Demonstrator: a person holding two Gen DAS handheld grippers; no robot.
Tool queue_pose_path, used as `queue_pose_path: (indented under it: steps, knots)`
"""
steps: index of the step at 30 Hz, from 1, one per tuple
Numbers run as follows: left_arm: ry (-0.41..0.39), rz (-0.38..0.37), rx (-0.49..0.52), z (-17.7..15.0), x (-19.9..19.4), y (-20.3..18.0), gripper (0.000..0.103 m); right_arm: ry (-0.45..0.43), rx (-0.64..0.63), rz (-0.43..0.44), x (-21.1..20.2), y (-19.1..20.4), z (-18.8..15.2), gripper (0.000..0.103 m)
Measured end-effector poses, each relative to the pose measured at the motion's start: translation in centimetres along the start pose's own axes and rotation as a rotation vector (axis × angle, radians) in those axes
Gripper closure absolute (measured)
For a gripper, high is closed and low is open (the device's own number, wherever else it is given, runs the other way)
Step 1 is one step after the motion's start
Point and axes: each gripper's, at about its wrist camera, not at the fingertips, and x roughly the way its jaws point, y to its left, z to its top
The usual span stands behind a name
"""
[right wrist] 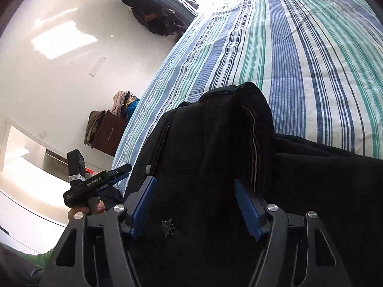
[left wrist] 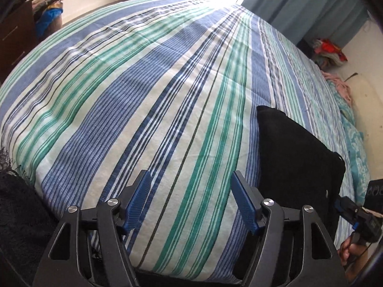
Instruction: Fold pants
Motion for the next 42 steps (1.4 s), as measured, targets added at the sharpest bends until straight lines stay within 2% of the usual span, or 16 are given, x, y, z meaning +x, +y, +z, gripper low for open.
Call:
queue_pose_path:
  steps: [1,3,5,6,8,10,12,15,17,22,27,31,36,40,41,42]
  knots:
    - [0.002,0.002,0.0,0.0,0.2,0.0,0.032,0.006,-0.019,-0.038,0.5,0.4,0.3,0.036]
    - [0.006,0.008,0.008,0.0,0.3,-0.1,0.032,0.03,-0.069,-0.075,1.4,1.5,0.7,0.07]
    - [0.005,0.004,0.008,0.0,0.2,-0.1,0.032,0.025,-0.138,-0.13,0.8,3.0,0.9,0.095]
    - [0.006,-0.005,0.005,0.0,0.2,-0.2,0.032,0.007,-0.142,-0.13,0.2,3.3,1.3,0.096]
    - [0.007,-0.011,0.005,0.1,0.4,-0.4,0.032,-0.027,-0.164,-0.229,-0.6,3.2,2.2,0.096]
    - [0.011,-0.005,0.016,0.1,0.7,-0.6,0.032,0.014,-0.202,-0.306,0.1,2.4,2.5,0.094]
    - [0.013,0.006,0.029,-0.1,0.7,-0.7,0.032,0.08,-0.151,-0.27,0.5,0.4,2.4,0.084]
    - [0.014,-0.001,0.03,-0.2,0.6,-0.6,0.032,0.066,-0.088,-0.148,-1.0,-1.5,1.7,0.067]
    - [0.018,0.0,0.028,-0.2,0.8,-0.6,0.032,0.094,-0.051,-0.1,-1.7,-2.3,0.9,0.067]
    - [0.03,0.009,0.029,-0.4,1.2,-0.8,0.032,0.181,-0.109,-0.127,-1.0,-2.4,-0.6,0.062]
    - [0.03,0.02,0.035,-0.4,1.2,-0.7,0.032,0.276,-0.11,0.019,-0.4,-1.5,-0.9,0.056]
    - [0.035,0.02,0.012,-0.3,1.4,-0.2,0.032,0.276,-0.127,-0.097,0.1,-1.5,-0.7,0.052]
    - [0.04,0.02,0.003,-0.3,1.5,-0.1,0.032,0.276,0.005,0.048,1.0,-2.5,-1.5,0.024]
    - [0.038,0.019,0.001,-0.4,1.4,0.0,0.032,0.264,-0.05,0.006,1.0,-1.2,-1.6,0.021]
    - [0.039,0.019,0.001,-0.4,1.4,0.0,0.032,0.262,-0.054,0.0,1.1,-1.1,-1.8,0.022]
    - [0.04,0.019,0.0,-0.3,1.5,0.0,0.032,0.25,-0.05,-0.015,1.1,-1.0,-1.8,0.031]
